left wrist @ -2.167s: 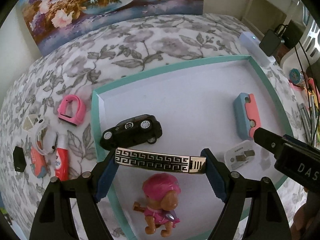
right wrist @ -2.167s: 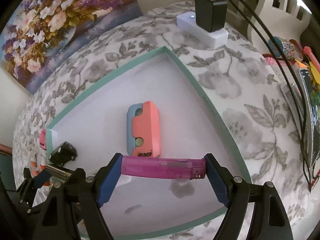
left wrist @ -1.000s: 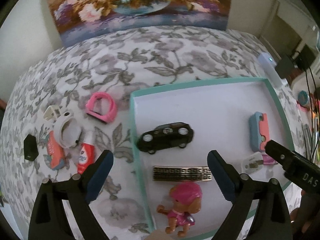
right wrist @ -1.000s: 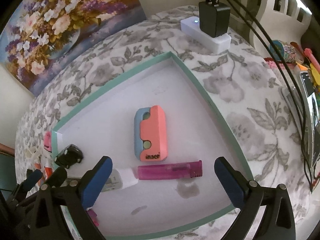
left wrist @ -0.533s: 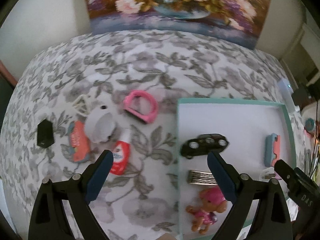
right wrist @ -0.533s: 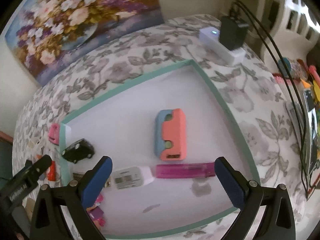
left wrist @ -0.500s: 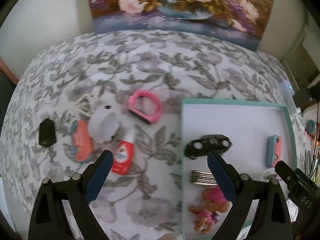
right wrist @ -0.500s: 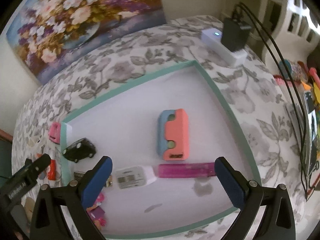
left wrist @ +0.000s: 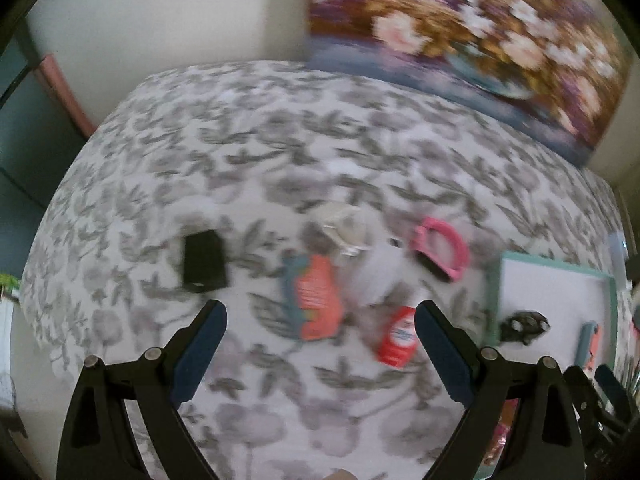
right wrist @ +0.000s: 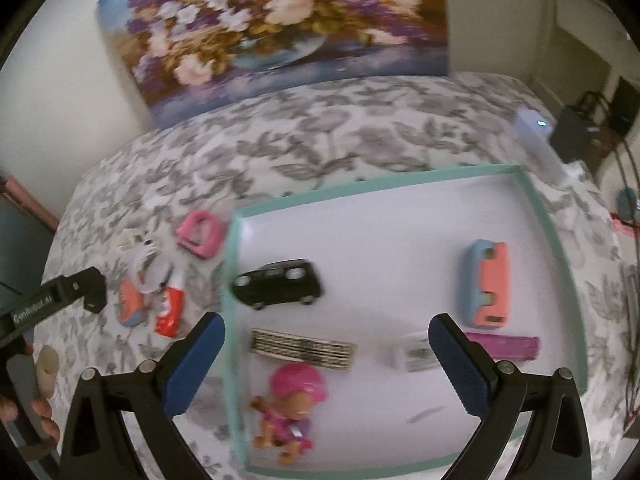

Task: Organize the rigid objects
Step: 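Move both grippers back over the remaining pile of items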

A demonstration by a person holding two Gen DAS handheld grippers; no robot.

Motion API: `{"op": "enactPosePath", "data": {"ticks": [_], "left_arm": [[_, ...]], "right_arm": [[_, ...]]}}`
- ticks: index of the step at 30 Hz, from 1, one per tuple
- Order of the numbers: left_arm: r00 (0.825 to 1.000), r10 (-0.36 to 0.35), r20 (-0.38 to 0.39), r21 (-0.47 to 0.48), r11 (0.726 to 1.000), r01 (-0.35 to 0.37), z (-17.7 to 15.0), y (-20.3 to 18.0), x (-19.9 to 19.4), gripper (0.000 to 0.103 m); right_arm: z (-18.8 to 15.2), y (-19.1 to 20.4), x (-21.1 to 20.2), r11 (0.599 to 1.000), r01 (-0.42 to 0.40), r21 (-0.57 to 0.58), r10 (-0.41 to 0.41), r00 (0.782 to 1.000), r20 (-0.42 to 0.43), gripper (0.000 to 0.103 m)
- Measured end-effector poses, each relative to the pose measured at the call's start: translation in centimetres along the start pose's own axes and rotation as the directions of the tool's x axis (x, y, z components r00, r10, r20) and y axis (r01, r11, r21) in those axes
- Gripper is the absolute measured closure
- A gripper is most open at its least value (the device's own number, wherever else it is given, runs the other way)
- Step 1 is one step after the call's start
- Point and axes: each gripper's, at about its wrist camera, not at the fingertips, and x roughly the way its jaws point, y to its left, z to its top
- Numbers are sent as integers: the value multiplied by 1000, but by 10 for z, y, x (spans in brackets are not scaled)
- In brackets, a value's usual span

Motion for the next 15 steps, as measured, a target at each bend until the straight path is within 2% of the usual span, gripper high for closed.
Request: {"op": "enactPosePath", "data": {"ticks": [10,15], "left_arm": [[1000,16,19,-124,992,-14,12,80,3,8],[1000,-8,13,-166,986,10,16,107,10,8]], "right_arm": [[7,35,3,995,-92,29,92,996,17,0],[15,61,10,995,-93,-22,93,995,21,0]]}}
